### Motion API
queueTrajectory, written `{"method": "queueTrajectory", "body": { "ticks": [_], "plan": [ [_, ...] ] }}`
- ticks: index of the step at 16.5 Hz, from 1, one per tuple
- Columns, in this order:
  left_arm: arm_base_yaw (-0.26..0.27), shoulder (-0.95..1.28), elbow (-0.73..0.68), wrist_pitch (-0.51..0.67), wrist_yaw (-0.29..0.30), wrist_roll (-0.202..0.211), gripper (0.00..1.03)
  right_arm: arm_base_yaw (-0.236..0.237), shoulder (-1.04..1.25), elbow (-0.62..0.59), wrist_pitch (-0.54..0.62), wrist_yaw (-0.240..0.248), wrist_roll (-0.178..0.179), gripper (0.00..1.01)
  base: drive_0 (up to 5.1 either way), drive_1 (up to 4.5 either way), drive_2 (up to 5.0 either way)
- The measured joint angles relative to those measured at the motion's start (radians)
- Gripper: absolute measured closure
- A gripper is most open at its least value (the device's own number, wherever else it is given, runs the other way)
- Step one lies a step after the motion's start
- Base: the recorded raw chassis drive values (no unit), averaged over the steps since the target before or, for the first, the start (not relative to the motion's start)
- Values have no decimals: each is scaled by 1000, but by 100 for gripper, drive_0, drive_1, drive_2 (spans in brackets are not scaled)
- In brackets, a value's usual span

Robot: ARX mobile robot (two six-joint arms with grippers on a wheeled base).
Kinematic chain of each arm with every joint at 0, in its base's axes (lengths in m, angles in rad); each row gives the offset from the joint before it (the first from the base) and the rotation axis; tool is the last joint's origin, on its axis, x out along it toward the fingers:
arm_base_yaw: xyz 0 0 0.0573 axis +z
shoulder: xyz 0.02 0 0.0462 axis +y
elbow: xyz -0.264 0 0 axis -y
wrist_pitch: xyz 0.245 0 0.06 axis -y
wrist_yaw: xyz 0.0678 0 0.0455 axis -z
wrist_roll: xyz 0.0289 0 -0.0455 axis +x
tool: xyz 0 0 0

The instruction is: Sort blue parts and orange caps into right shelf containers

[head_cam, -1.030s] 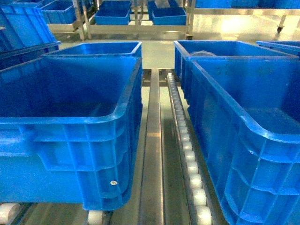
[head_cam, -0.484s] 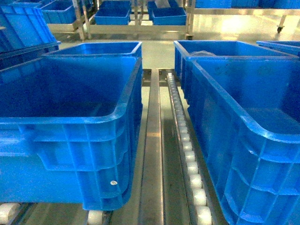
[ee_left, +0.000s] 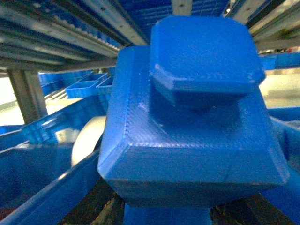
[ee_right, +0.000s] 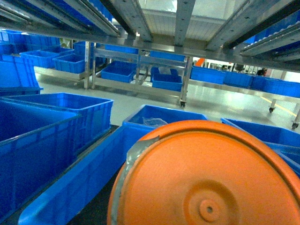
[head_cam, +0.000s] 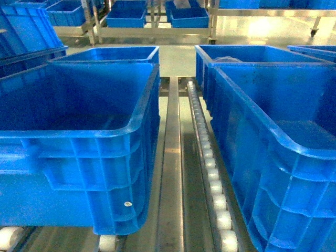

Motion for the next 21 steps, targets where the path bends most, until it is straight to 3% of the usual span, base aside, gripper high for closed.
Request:
{"method": "queueTrajectory", "body": {
  "ticks": [1, 2, 3, 4, 6, 8, 10, 13, 14, 16, 18, 19, 21],
  "plan": [
    [9, 158, 83, 91, 35, -24, 63, 1, 165, 74, 85, -2, -2, 58, 0, 0, 0],
    [5, 332, 185, 113, 69, -61, 63, 2, 347, 193, 149, -11, -11, 58, 0, 0, 0],
    [-14, 475, 266, 99, 61, -82, 63, 2, 502, 293, 161, -10, -12, 58, 0, 0, 0],
    [-39, 623, 350, 60, 64, -100, 63, 2, 682, 400, 146, 10, -11, 58, 0, 0, 0],
    [-53, 709, 410, 26, 61, -109, 63, 13, 826, 488, 107, 37, -10, 58, 0, 0, 0],
    [-77, 858, 542, 20, 29, -145, 63, 34, 1017, 643, 112, 113, -9, 58, 0, 0, 0],
    [-80, 847, 521, 50, 31, -191, 38, 54, 1022, 666, 163, 135, 5, 38, 0, 0, 0],
    [-72, 813, 500, 36, 21, -204, 10, 66, 1022, 654, 153, 142, 5, 7, 0, 0, 0],
    [-69, 813, 500, 34, 19, -204, 5, 65, 1022, 654, 156, 145, 6, 2, 0, 0, 0],
    [-65, 813, 484, 88, 17, -196, 9, 65, 1014, 652, 134, 157, 22, 6, 0, 0, 0],
    [-59, 737, 357, 156, 24, -177, 31, 62, 940, 544, 160, 160, 72, 26, 0, 0, 0],
    [-32, 691, 290, 175, 64, -176, 43, 53, 882, 470, 182, 156, 86, 39, 0, 0, 0],
    [-3, 632, 211, 190, 66, -176, 61, 37, 814, 384, 204, 148, 94, 58, 0, 0, 0]
  ]
}}
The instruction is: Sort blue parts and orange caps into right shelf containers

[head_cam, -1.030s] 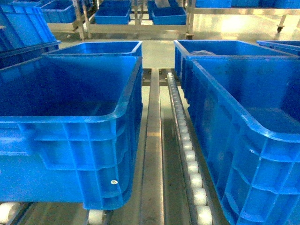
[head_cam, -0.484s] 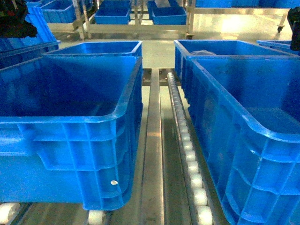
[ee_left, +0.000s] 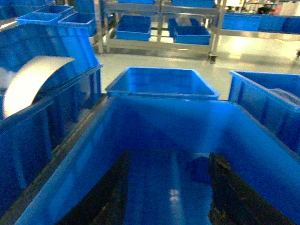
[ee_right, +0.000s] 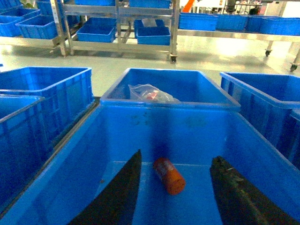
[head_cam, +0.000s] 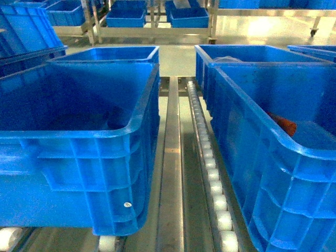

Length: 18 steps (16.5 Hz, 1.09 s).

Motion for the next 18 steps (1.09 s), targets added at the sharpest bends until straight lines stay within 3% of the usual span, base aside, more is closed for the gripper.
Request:
{"method": "queueTrajectory", "body": {
  "ticks": [3, 4, 5, 6, 11, 12, 13, 18],
  "plan": [
    [1, -37, -45, 3, 0, 0, 72, -2, -37, -51, 3, -4, 2, 69, 0, 0, 0],
    [-5, -78, -90, 5, 6, 0, 84, -30, -81, -105, 3, -59, 2, 81, 0, 0, 0],
    [-8, -127, -134, 1, 8, 0, 99, -60, -131, -153, 3, -60, 3, 96, 0, 0, 0],
    [-5, -171, -167, -8, 5, 1, 101, -63, -179, -191, -3, -58, 6, 99, 0, 0, 0],
    [-5, -393, -287, -113, 6, 2, 101, -62, -420, -330, -109, -63, 6, 99, 0, 0, 0],
    [-5, -435, -304, -140, 6, 2, 101, -62, -425, -364, -42, -63, 6, 99, 0, 0, 0],
    [-5, -494, -368, -156, 6, 3, 101, -62, -530, -417, -155, -63, 6, 99, 0, 0, 0],
    [-5, -780, -374, -400, 6, 3, 101, -62, -833, -425, -412, -63, 7, 99, 0, 0, 0]
  ]
}}
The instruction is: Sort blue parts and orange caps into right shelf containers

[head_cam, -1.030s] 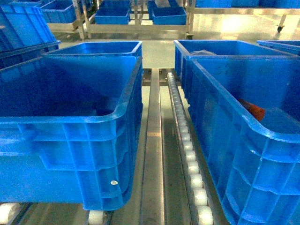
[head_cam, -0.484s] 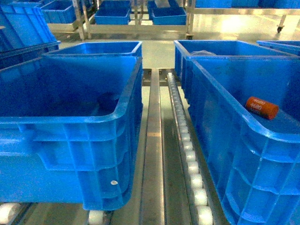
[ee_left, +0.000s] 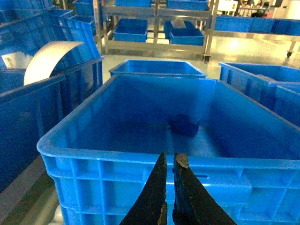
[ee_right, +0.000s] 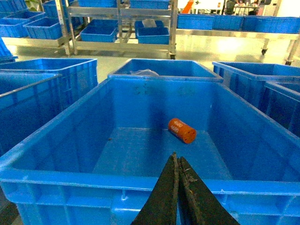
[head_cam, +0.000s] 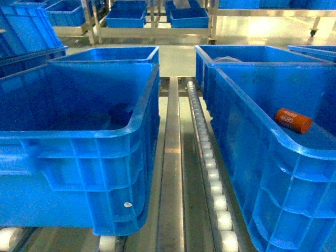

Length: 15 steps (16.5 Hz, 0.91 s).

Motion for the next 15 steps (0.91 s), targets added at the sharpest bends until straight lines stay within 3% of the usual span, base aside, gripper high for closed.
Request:
{"method": "queueTrajectory", "body": {
  "ticks": [10, 12, 15],
  "plan": [
    [0, -307, 0, -298, 0, 0, 101, 0, -344, 0, -333, 0, 0, 99, 0, 0, 0],
    [0, -479, 0, -478, 0, 0, 101, 0, -400, 0, -402, 0, 0, 99, 0, 0, 0],
    [0, -477, 4, -475, -3, 1, 101, 0, -507, 0, -542, -3, 0, 99, 0, 0, 0]
  ]
}}
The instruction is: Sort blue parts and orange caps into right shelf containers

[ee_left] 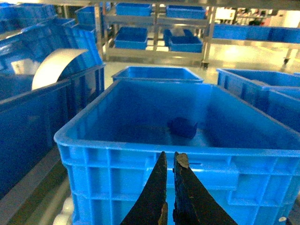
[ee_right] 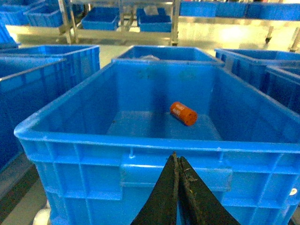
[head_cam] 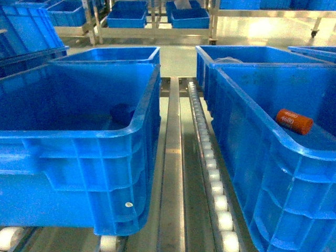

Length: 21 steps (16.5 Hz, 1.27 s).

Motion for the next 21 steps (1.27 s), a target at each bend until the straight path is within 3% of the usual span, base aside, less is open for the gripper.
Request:
{"method": "queueTrajectory", "body": {
  "ticks": [11, 13, 18, 19, 21],
  "plan": [
    [0, 0, -4, -5, 4, 3, 101, 1, -34, 0, 1, 3, 2, 99, 0, 0, 0],
    [0, 0, -4, -5, 3, 2, 81, 1, -34, 0, 1, 3, 2, 75, 0, 0, 0],
    [0, 0, -4, -4, 4, 3, 15, 1, -34, 0, 1, 3, 2, 7, 0, 0, 0],
    [0, 0, -4, -4, 4, 3, 3, 1, -34, 0, 1, 3, 3, 1, 0, 0, 0],
    [0, 0, -4, -4, 4, 3, 5, 1, -34, 0, 1, 3, 2, 3, 0, 0, 0]
  ]
}}
